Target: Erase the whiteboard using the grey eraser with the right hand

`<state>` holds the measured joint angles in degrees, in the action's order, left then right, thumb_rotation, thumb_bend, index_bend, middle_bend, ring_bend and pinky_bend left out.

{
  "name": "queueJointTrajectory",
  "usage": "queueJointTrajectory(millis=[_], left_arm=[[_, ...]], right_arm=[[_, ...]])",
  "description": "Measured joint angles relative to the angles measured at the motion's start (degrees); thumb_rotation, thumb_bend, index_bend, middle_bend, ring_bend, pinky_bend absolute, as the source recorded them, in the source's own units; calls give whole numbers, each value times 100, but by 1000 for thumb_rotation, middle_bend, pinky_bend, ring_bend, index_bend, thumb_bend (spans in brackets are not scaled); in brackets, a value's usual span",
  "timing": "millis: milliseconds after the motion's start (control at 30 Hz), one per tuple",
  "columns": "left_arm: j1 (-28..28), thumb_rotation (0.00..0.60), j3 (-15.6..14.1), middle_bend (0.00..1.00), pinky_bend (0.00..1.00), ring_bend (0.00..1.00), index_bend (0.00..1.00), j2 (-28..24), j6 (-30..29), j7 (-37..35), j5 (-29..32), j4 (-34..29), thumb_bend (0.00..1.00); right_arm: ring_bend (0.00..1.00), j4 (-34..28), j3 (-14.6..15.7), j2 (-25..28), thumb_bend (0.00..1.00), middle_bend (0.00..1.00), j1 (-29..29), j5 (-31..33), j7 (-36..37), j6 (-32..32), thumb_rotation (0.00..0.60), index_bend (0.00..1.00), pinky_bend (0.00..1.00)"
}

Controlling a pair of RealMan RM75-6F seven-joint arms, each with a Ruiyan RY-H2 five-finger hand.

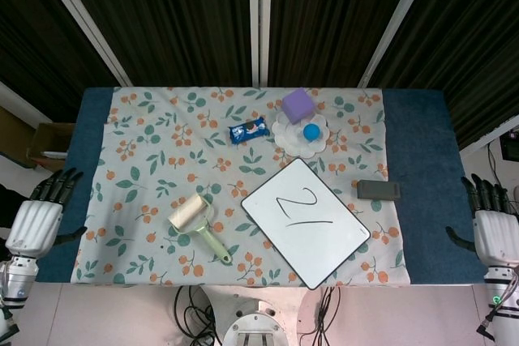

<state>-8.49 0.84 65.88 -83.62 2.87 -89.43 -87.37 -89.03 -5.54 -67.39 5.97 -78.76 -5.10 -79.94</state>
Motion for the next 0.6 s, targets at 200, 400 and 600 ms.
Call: queueJointTrajectory(millis=[200, 400, 600], left_arm=[[-4, 600, -41, 61, 160, 36, 65, -14, 114, 148, 73, -90, 0], [-14, 600, -65, 62, 160, 36, 66, -12, 201, 170, 102, -111, 0], [-46, 600, -87, 62, 160, 36, 66, -44, 296, 213, 118, -173, 0]], right_arm=[[0, -240, -192, 53, 131, 0, 689, 551, -654, 1186, 600, 0, 0], [0, -266, -400, -241, 136, 0, 1310, 1625, -1311, 1973, 600, 0, 0], [1, 96, -507, -921, 147, 38, 1829, 2205, -1720, 2360, 600, 0, 2]])
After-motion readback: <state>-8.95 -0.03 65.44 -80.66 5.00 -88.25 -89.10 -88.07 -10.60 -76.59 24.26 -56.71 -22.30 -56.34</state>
